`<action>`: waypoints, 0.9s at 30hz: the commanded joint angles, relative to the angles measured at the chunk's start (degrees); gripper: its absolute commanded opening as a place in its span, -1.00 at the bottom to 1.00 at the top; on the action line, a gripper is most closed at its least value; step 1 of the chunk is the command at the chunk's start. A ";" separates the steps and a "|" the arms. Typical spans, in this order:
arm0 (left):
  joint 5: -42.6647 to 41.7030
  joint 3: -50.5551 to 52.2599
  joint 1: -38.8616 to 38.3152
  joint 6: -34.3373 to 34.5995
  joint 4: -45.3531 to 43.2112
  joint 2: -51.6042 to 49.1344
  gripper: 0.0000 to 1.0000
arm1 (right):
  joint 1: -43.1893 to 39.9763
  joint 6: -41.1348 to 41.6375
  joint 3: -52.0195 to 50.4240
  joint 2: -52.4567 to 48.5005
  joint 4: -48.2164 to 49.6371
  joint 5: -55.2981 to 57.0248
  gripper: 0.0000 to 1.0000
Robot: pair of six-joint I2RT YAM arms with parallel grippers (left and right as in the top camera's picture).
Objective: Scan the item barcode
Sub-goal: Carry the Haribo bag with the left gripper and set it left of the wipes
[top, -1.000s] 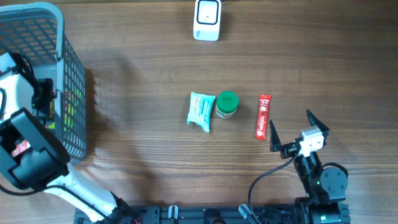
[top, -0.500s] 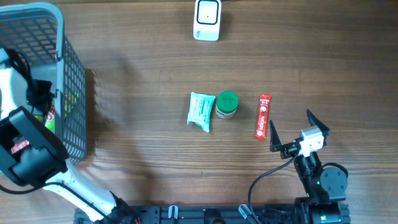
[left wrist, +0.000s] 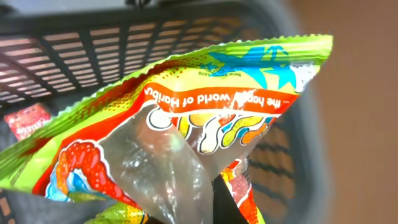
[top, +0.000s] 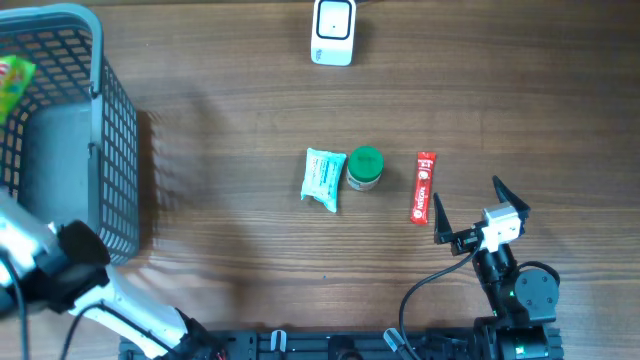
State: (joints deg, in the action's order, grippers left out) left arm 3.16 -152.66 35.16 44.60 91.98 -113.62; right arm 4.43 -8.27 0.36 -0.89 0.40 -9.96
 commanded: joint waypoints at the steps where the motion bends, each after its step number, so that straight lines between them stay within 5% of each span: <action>1: -6.51 -4.90 -4.35 -0.94 3.93 7.80 -0.92 | 0.24 -0.61 -0.07 0.31 0.17 0.96 1.00; 8: -6.08 -4.79 -28.61 -8.98 4.52 10.64 -0.92 | 0.24 -0.63 -0.07 0.31 0.17 0.96 0.99; 14: 9.55 1.95 -46.16 -9.33 4.50 8.74 -0.92 | 0.24 -0.61 -0.07 0.31 0.17 0.96 0.99; 20: 13.53 19.23 -52.43 -0.33 3.15 8.22 -0.92 | 0.24 -0.61 -0.07 0.31 0.17 0.96 1.00; 27: 12.74 47.39 -56.41 3.91 -11.47 8.22 -0.92 | 0.24 -0.63 -0.07 0.31 0.17 0.96 0.99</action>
State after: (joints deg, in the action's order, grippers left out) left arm 14.24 -115.31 -19.18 45.43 84.84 -105.47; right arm 4.43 -8.27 0.36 -0.89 0.40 -9.96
